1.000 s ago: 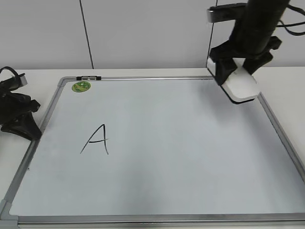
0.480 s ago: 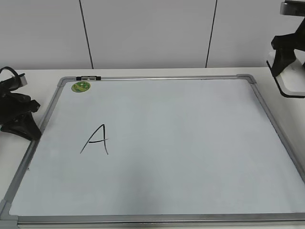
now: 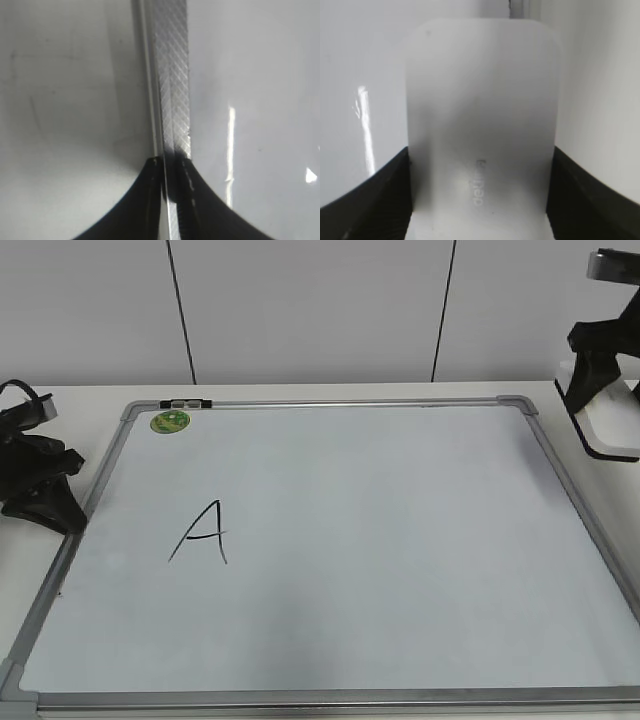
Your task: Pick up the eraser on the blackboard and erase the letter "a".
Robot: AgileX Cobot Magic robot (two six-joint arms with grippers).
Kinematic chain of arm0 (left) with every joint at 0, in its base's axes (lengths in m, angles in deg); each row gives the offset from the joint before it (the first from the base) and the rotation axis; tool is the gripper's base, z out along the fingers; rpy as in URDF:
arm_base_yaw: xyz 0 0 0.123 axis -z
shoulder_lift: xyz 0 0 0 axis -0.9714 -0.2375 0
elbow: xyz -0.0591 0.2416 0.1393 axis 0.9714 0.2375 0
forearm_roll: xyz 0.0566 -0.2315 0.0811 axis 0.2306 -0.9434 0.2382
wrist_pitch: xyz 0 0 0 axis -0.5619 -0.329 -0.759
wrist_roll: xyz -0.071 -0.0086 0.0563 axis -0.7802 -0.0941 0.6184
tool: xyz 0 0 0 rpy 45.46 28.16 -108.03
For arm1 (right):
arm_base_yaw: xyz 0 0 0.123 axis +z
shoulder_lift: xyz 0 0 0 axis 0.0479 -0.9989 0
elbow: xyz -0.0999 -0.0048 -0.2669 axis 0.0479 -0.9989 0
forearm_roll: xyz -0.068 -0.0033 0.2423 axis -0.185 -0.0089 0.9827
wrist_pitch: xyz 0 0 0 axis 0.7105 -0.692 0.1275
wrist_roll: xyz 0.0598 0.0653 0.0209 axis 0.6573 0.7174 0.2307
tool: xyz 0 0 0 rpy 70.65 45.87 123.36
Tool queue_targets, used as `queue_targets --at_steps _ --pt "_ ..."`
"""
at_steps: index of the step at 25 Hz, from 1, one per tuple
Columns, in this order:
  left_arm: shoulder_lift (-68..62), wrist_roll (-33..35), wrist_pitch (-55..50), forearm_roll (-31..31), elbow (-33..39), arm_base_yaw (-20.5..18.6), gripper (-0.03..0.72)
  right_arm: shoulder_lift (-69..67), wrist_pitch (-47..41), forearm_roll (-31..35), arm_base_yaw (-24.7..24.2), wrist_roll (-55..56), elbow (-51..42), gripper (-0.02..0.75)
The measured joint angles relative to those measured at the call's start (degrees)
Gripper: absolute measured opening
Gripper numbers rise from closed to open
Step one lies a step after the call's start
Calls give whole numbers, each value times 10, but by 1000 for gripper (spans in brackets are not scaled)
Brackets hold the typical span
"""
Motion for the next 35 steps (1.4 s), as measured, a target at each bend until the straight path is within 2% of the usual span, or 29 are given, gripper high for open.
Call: queue_targets --at_steps 7,12,16,35 --pt "0 0 0 0 0 0 49 41 5 3 1 0 -114 531" --pt "0 0 0 0 0 0 49 41 59 -3 21 -3 -163 531" --pt "0 0 0 0 0 0 49 25 91 -5 37 -4 -164 531" --pt "0 0 0 0 0 0 49 -53 192 -28 38 6 -165 531"
